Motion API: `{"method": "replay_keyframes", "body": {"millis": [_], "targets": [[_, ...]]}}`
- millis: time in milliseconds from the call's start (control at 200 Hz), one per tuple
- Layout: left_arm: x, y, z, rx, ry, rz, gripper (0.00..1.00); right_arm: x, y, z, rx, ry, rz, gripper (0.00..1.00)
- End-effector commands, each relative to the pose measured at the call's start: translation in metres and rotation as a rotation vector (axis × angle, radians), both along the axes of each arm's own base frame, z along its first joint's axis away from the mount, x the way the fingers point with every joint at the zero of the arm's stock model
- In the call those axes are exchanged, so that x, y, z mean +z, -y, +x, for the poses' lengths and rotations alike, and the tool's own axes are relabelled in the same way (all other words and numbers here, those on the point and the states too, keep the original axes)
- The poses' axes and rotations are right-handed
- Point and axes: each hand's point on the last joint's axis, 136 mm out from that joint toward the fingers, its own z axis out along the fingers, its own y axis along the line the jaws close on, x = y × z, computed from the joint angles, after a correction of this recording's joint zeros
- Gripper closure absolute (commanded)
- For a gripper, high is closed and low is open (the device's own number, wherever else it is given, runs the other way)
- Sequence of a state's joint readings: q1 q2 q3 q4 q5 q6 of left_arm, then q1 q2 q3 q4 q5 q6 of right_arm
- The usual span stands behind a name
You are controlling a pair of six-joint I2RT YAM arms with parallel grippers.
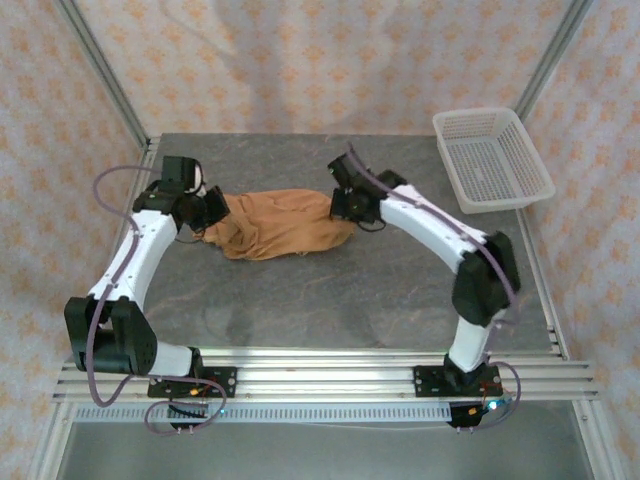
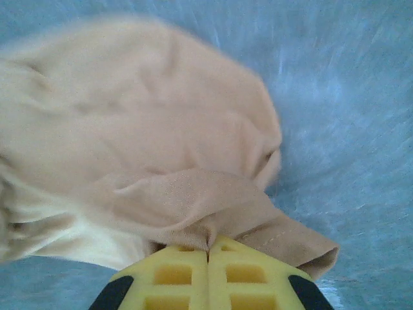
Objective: Fold the inside-out t-shirt
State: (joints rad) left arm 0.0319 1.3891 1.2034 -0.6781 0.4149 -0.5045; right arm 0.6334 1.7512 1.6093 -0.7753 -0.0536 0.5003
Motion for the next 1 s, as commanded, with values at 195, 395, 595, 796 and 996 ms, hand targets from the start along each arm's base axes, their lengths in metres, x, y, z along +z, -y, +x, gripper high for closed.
{"method": "replay_keyframes", "body": {"millis": [195, 395, 595, 796, 996], "targets": [[0.070, -0.042, -0.002, 0.080, 0.121, 0.021, 1.00, 0.142, 0.105, -0.015, -0.175, 0.265, 0.137, 1.00], [0.101, -0.033, -0.003, 0.072, 0.187, -0.028, 1.00, 0.164, 0.091, -0.031, -0.092, 0.199, 0.259, 1.00], [0.176, -0.025, -0.030, 0.071, 0.360, -0.047, 1.00, 0.215, 0.117, -0.062, -0.105, 0.312, 0.230, 1.00], [0.260, -0.019, -0.078, 0.100, 0.579, -0.055, 1.00, 0.255, 0.132, -0.097, -0.107, 0.396, 0.278, 1.00], [0.310, -0.021, -0.092, 0.114, 0.704, -0.031, 1.00, 0.274, 0.151, -0.095, -0.170, 0.467, 0.221, 1.00]]}}
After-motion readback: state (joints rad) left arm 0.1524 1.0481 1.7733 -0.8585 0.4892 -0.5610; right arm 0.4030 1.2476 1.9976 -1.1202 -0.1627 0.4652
